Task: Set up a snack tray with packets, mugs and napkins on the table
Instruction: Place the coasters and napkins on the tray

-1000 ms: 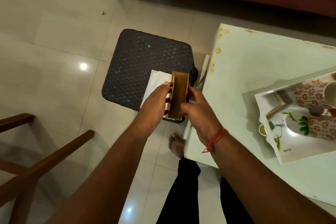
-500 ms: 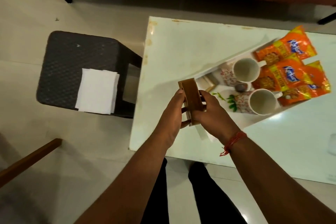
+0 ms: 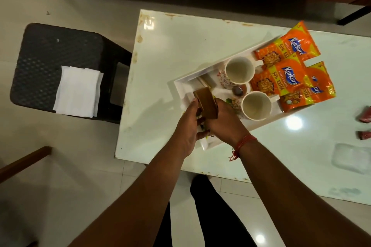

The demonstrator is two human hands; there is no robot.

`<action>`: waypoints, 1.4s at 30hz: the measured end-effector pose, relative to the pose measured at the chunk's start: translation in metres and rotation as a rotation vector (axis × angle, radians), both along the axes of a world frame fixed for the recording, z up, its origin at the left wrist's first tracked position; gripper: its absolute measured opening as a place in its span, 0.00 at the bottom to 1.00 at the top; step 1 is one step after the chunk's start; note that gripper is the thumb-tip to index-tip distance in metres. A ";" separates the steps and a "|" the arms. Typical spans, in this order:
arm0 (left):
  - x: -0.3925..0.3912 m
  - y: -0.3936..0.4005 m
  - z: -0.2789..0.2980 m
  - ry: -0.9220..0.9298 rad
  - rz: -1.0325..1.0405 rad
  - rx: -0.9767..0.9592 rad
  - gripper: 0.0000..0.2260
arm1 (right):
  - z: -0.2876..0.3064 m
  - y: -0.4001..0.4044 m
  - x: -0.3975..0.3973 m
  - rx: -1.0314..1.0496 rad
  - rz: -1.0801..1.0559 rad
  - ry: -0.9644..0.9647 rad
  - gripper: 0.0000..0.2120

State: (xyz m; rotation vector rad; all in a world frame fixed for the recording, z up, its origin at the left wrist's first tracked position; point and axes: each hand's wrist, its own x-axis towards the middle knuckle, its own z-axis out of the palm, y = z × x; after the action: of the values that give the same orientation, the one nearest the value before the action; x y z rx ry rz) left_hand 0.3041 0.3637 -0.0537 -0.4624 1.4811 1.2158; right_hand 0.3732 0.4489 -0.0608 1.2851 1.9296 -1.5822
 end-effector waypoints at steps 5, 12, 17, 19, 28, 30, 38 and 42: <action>0.002 0.003 -0.003 0.005 0.021 0.002 0.14 | -0.002 0.002 -0.002 0.004 -0.006 -0.012 0.32; 0.001 -0.001 -0.005 0.015 0.018 0.022 0.13 | -0.003 0.001 -0.001 0.069 0.015 -0.041 0.33; -0.015 -0.025 -0.008 0.137 0.076 0.044 0.19 | 0.023 -0.016 -0.002 0.485 0.048 0.076 0.34; -0.027 -0.041 -0.009 0.190 0.113 0.031 0.20 | 0.035 -0.029 -0.012 0.582 0.043 0.161 0.32; -0.139 -0.146 -0.005 0.516 0.197 -0.129 0.12 | 0.026 -0.113 -0.102 0.204 0.105 0.143 0.30; -0.174 -0.176 -0.005 0.654 0.130 -0.221 0.10 | 0.020 -0.132 -0.129 0.097 0.086 0.119 0.29; -0.278 -0.252 -0.038 1.052 -0.445 -0.514 0.10 | -0.015 -0.194 -0.243 -0.154 -0.159 0.010 0.26; -0.296 -0.266 -0.054 0.958 -0.630 -0.494 0.10 | -0.035 -0.215 -0.280 -0.179 -0.292 -0.051 0.19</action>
State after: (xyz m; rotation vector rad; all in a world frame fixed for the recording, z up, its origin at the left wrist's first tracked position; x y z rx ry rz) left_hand 0.0083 0.0974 -0.1076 0.3472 2.5084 0.5301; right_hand 0.0928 0.2340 -0.0960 1.5668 1.5836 -1.7927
